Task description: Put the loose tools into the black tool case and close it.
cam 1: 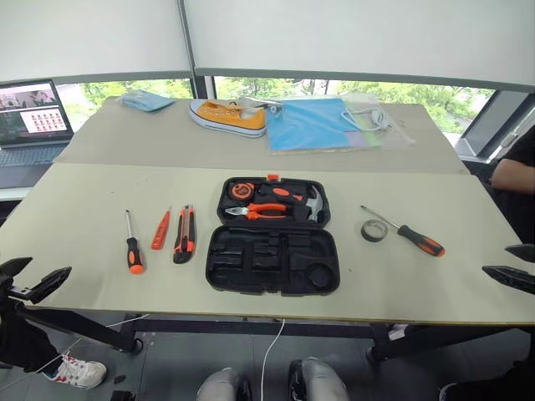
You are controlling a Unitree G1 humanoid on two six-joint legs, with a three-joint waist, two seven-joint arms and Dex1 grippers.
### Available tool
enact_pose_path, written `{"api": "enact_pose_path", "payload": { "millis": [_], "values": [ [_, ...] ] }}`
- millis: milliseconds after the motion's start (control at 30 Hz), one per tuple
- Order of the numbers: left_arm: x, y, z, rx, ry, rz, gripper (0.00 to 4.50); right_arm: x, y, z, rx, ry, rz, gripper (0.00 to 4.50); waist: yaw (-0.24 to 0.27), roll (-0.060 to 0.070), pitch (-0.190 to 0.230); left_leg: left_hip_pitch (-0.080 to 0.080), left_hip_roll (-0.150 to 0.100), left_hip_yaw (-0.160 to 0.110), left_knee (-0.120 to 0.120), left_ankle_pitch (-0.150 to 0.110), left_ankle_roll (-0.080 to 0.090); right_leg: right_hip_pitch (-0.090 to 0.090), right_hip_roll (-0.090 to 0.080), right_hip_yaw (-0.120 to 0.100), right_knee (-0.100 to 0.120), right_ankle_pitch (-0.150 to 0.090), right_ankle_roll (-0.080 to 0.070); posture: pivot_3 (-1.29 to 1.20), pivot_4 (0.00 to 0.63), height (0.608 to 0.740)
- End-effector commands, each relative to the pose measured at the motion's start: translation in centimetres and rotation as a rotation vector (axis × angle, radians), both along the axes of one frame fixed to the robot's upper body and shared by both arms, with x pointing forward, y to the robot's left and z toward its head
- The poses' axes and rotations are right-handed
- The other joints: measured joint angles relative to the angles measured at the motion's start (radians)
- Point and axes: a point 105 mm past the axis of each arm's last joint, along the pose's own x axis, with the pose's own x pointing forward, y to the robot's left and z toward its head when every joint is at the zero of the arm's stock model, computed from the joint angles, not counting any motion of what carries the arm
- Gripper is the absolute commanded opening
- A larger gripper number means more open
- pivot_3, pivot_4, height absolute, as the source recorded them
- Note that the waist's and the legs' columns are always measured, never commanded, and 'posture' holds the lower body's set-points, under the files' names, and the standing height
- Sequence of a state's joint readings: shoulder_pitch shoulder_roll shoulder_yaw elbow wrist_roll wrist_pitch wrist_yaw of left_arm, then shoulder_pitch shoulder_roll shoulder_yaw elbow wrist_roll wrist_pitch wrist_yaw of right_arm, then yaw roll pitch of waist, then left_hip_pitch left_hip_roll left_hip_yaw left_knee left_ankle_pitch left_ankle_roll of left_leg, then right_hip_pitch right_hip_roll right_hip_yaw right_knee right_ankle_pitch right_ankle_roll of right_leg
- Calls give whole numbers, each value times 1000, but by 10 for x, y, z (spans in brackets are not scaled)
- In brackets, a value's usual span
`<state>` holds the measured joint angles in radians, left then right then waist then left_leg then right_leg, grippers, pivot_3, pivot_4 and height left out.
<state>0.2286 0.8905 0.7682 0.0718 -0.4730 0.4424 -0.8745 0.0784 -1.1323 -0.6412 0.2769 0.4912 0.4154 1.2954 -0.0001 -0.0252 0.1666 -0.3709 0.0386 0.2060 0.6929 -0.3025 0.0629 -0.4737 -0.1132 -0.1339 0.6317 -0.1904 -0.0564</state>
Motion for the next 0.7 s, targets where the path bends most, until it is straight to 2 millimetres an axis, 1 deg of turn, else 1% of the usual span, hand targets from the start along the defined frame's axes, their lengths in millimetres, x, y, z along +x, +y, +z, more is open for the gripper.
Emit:
{"api": "enact_pose_path", "payload": {
  "millis": [33,100,133,167,200,267,333,367,400,433,467,533,567,600,700],
  "values": [
    [1,0,14,35,-31,6,4489,0,-4,4,-28,-36,-5,4500,0,0,0,0,0,0,0,0,0,0,0,0,0,0,0,0,150,718],
    [4,-4,13,19,-13,15,4489,2,-8,1,-48,-50,-25,4500,0,0,0,0,0,0,0,0,0,0,0,0,0,0,0,0,150,718],
    [6,-7,15,-4,-9,28,4489,4,-7,3,-53,-64,-19,4500,0,0,0,0,0,0,0,0,0,0,0,0,0,0,0,0,150,718],
    [8,-9,17,-25,-6,38,4489,6,-3,6,-53,-76,-3,4500,0,0,0,0,0,0,0,0,0,0,0,0,0,0,1,0,150,718],
    [11,-14,18,-42,6,42,4489,8,5,11,-52,-92,32,4500,0,0,0,0,0,0,0,0,0,1,0,0,0,1,1,0,150,718],
    [20,-22,19,-68,29,63,4489,14,33,23,-43,-129,134,4500,0,1,0,0,0,0,0,0,-1,1,0,0,1,1,2,0,150,718],
    [28,-29,21,-95,54,88,4489,20,65,36,-39,-171,247,4500,0,1,0,0,0,-1,0,1,-2,1,0,0,1,2,3,0,150,718],
    [33,-36,23,-145,69,97,4489,21,84,42,-32,-185,311,4500,-1,1,0,0,0,-1,0,1,-2,1,0,0,2,2,3,0,150,718],
    [37,-42,23,-187,94,103,4489,21,99,45,-23,-195,366,4500,-2,1,0,0,0,-1,0,2,-3,1,1,0,3,2,4,0,150,718],
    [39,-47,24,-217,114,108,4489,21,109,48,-16,-199,399,4500,-2,1,0,0,0,-2,0,2,-4,1,1,0,3,3,4,0,150,718],
    [44,-53,23,-226,132,102,4489,21,125,51,-14,-205,458,4500,-1,1,0,0,0,-3,0,3,-5,1,1,0,3,3,4,0,150,718],
    [52,-59,17,-231,181,103,4489,19,158,56,-24,-217,587,4500,-1,1,0,1,0,-3,0,3,-5,2,2,-1,3,3,5,0,150,718],
    [55,-61,15,-232,197,105,4489,18,168,57,-27,-219,624,4500,0,1,0,1,0,-3,0,3,-5,2,2,-1,3,3,4,0,150,718],
    [59,-63,10,-236,226,127,4489,16,182,60,-28,-230,682,4500,1,1,0,0,0,-3,0,3,-5,2,2,-1,3,3,4,0,150,718],
    [69,-66,-5,-217,284,180,4489,12,213,69,-19,-264,799,4500,4,0,0,0,0,-3,0,3,-5,2,3,-1,3,2,3,0,150,718]
  ]
}}
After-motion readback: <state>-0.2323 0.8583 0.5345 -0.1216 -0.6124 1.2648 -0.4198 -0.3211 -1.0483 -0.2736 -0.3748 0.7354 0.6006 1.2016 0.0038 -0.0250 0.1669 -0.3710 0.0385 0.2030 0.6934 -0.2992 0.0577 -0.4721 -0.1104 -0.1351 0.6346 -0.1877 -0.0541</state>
